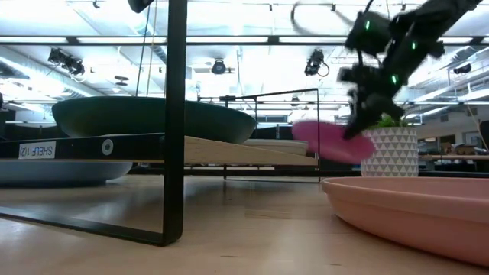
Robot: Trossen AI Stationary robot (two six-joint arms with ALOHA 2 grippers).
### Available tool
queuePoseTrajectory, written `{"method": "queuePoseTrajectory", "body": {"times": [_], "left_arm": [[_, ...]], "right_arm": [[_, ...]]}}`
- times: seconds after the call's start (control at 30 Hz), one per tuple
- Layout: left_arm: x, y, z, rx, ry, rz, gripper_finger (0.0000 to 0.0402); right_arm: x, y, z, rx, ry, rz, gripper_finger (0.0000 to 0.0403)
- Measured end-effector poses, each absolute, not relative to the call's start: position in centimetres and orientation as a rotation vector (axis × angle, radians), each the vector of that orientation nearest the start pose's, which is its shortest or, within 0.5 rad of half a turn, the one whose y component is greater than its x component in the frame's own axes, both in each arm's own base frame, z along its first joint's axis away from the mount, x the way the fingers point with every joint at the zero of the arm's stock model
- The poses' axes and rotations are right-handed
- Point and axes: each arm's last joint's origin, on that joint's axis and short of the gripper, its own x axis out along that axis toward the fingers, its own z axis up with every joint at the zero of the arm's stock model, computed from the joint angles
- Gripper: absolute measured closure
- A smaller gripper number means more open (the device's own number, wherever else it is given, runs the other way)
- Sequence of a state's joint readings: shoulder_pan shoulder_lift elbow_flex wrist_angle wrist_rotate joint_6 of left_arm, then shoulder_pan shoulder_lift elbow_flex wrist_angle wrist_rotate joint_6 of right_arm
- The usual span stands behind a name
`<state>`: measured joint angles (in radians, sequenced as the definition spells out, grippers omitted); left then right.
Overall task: Place and stack plates onto a shelf
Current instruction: Stack the pink plate on top of the dark green plate
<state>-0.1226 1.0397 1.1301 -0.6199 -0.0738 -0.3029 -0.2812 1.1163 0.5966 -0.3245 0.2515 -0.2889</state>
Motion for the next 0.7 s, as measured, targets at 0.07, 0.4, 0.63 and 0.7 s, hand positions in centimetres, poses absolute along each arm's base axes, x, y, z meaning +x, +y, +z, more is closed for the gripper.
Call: {"method": "queuePoseTrajectory", "body": {"times": [0.07, 0.4, 0.63, 0.7], "left_arm": [[20.8, -2.4, 36.6, -0.206, 0.513, 0.021, 0.026], [22.5, -3.4, 35.6, 0.191, 0.527, 0.163, 0.0232], [24.9, -3.7, 34.1, 0.398, 0.574, 0.312, 0.0167], [25.4, -3.8, 33.8, 0.442, 0.582, 0.304, 0.0157]], "right_arm": [[20.0, -6.4, 21.5, -0.259, 0.871, -0.406, 0.0383], [20.2, -4.8, 28.9, -0.356, 0.698, -0.351, 0.0384], [22.7, -2.8, 31.8, -0.476, 0.659, -0.181, 0.0384], [23.4, -1.9, 32.4, -0.52, 0.66, -0.13, 0.0384]]}}
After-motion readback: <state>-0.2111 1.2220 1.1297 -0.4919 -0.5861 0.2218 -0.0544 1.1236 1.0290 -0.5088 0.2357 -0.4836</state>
